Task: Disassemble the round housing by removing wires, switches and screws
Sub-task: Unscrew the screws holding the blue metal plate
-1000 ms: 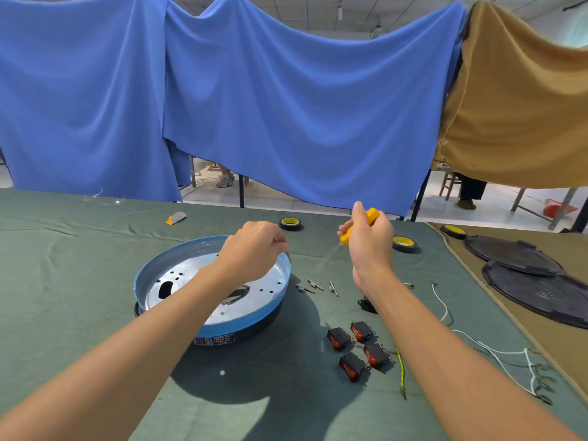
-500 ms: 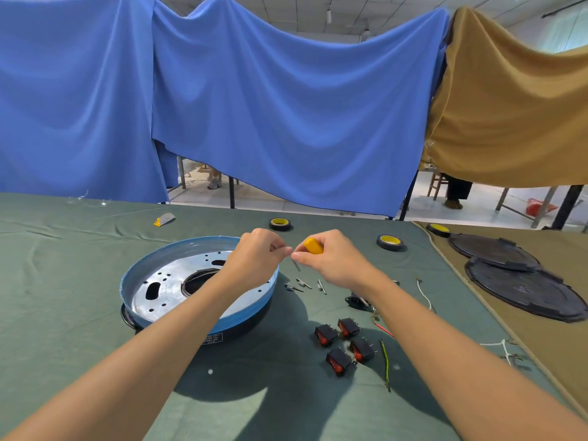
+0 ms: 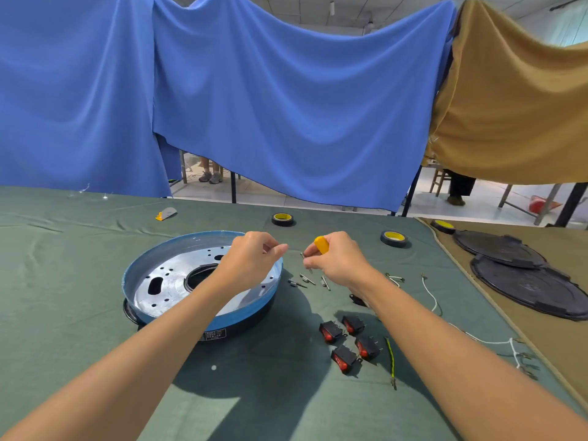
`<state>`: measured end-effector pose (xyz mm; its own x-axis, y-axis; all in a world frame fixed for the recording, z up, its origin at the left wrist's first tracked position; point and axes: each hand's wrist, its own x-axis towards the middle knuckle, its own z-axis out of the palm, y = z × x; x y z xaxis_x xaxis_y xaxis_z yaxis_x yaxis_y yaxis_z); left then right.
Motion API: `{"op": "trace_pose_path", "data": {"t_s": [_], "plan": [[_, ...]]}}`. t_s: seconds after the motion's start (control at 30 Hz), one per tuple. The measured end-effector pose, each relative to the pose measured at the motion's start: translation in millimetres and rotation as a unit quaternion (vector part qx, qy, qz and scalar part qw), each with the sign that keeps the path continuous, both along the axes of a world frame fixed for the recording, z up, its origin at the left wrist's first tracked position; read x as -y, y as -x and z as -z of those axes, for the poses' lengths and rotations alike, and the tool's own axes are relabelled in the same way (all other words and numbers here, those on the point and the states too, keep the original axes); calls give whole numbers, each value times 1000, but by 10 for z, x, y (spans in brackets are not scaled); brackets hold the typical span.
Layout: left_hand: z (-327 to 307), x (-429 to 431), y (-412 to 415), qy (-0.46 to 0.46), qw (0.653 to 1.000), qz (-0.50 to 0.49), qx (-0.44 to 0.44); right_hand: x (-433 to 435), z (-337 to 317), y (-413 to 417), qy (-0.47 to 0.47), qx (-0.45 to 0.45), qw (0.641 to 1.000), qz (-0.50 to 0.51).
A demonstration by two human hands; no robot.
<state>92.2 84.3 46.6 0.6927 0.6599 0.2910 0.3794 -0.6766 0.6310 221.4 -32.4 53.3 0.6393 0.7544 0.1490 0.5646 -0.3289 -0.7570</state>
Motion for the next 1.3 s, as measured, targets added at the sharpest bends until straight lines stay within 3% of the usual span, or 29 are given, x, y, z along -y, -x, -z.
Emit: {"op": "trace_pose_path", "data": {"t_s": [0.27, 0.53, 0.7, 0.8, 0.9, 1.07, 1.2, 1.3], "plan": [[173, -349, 326, -30, 993, -72, -86, -150, 250, -49, 164, 83, 982, -40], [202, -395, 401, -37, 986, -75, -148, -354, 420, 129, 211, 156, 964, -31], [189, -388, 456, 13, 978, -5, -209, -354, 468, 123, 218, 155, 963, -33], [113, -331, 530, 67, 969, 28, -235, -342, 399, 127, 178, 138, 974, -14], [-32, -243, 636, 85, 951, 66, -289, -323, 160, 103, 51, 97, 993, 39], [22, -129, 735, 17, 921, 112, -373, -327, -446, 136, -183, -96, 978, 21], [147, -134, 718, -34, 929, 89, -359, -328, -594, 237, -127, 31, 991, 8], [128, -229, 772, -43, 934, 66, -348, -318, -523, 294, -112, 52, 992, 2]]}}
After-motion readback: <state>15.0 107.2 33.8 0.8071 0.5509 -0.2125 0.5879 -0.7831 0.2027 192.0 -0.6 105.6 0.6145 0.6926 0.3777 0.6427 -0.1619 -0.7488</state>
